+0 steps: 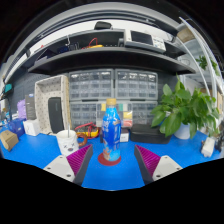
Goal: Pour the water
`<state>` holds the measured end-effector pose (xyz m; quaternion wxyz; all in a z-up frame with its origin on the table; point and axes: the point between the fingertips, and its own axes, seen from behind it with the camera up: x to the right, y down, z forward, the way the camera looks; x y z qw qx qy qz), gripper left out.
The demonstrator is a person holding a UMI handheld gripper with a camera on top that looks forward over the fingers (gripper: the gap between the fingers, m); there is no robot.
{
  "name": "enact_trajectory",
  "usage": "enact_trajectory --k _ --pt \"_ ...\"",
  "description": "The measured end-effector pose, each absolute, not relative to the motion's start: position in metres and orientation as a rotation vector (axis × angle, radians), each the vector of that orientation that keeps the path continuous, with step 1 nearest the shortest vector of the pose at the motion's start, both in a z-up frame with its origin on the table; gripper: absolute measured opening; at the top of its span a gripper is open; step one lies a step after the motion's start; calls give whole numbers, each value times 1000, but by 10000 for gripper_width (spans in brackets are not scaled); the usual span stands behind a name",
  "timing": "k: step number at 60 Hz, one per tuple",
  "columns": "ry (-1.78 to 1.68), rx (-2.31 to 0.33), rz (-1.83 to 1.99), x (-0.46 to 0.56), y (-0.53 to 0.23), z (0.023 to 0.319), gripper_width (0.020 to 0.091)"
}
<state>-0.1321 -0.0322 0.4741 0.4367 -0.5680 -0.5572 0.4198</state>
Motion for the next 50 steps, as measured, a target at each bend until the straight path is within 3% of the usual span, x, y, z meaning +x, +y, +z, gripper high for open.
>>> enact_trajectory --k 11,50 --pt "-1393 -1515 1047 -74 -46 460 854" --pt "-1353 -1518 939 2 -21 477 851"
